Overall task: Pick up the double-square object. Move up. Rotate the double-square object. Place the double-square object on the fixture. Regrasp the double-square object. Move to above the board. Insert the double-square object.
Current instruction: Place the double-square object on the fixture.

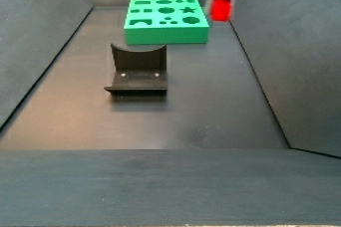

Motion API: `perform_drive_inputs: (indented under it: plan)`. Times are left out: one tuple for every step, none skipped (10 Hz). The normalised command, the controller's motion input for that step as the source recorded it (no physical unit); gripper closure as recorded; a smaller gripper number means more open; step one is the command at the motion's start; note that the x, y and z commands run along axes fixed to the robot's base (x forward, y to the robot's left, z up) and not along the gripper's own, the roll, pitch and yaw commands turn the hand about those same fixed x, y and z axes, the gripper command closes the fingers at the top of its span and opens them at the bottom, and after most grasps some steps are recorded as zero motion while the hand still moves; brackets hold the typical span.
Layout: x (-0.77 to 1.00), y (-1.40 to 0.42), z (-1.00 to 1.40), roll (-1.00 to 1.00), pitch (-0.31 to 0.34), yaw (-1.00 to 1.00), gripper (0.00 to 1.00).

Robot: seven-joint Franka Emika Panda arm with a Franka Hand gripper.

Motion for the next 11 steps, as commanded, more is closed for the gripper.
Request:
perform_drive_inputs:
  plan:
    - [1.0, -0.26, -0.07, -0.07, -0.094, 0.03, 1.0]
    - [1.0, -0.24, -0.07, -0.07, -0.05, 0.03, 1.0]
    - [1.0, -0.21, -0.06, -0.06, -0.021, 0.02, 1.0]
    - [1.0, -0.19, -0.06, -0.05, -0.014, 0.02, 1.0]
    - [1.0, -0.17, -0.06, -0.05, 0.0, 0.02, 1.0]
    - [1.0, -0.15, -0.06, -0.05, 0.012, 0.02, 1.0]
    - [1.0, -0.14, -0.05, -0.04, 0.024, 0.03, 1.0]
    - [1.0, -0.12, -0.05, -0.04, 0.038, 0.03, 1.0]
    - [1.0, -0.1, -0.04, -0.03, 0.056, 0.03, 1.0]
    - [1.0, -0.08, -0.04, -0.02, 0.069, 0.03, 1.0]
    - [1.0, -0.07, -0.03, -0.02, 0.077, 0.03, 1.0]
